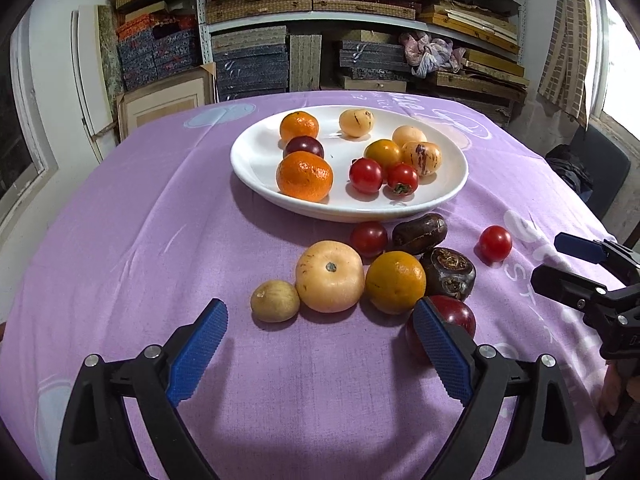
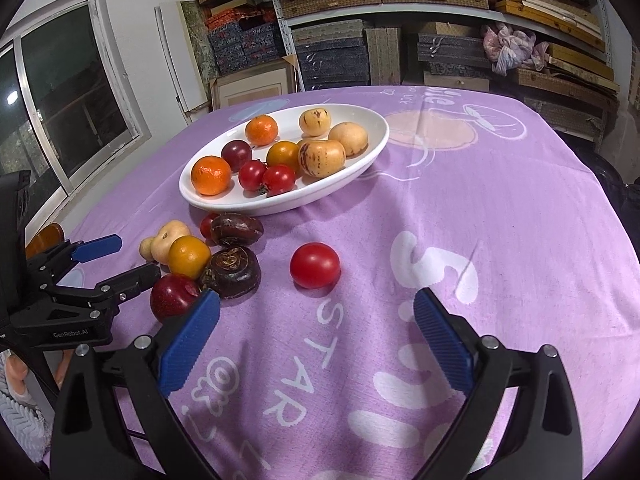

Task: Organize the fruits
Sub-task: 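Grasp the red tomato with the right tool while the left tool approaches the dark red plum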

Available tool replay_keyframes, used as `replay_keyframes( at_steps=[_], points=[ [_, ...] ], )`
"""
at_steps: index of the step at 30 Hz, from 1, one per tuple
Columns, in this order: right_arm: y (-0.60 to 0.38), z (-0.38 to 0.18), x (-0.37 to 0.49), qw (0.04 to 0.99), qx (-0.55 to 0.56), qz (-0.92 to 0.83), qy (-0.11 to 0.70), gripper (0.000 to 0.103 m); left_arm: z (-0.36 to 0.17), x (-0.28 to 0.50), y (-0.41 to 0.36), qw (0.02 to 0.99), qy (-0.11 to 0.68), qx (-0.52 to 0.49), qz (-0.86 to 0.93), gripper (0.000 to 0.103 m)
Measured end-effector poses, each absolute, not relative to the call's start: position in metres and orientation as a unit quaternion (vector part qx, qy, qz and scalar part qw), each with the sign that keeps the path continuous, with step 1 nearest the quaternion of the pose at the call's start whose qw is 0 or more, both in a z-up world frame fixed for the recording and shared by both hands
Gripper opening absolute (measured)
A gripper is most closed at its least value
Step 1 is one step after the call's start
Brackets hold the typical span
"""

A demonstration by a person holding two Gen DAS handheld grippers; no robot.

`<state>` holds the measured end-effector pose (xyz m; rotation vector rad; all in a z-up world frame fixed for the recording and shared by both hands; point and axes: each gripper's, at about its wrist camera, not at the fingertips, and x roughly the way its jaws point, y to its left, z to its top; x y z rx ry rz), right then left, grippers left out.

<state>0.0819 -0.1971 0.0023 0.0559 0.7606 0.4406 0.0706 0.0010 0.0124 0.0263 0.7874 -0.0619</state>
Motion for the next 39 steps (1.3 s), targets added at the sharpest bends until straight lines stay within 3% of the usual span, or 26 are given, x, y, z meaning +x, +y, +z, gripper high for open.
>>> replay_keyframes(
  at_steps=[13,21,30,35,39],
  points=[
    [-0.191,0.000,0.080,0.899,0.015,0.231,0.373,0.096,0.017,0.062,-0.015,0.929,0.366,0.035,-0.048,0.100],
    [-0.165,0.002,0.066,0.899,-0.051,0.250,0.355,0.096,0.016,0.071,0.013,0.920,0.389,-0.030,-0.040,0.100],
    [-0.190,-0.001,0.106,0.907,-0.018,0.198,0.371,0.096,0.017,0.051,-0.032,0.928,0.360,0.039,-0.088,0.100],
    [-0.173,-0.003,0.119,0.899,-0.054,0.217,0.377,0.072,0.010,0.051,-0.042,0.924,0.364,0.051,-0.103,0.100],
    [-0.174,-0.007,0.125,0.894,-0.043,0.223,0.387,0.069,0.000,0.057,-0.045,0.915,0.386,0.052,-0.107,0.100]
  ],
)
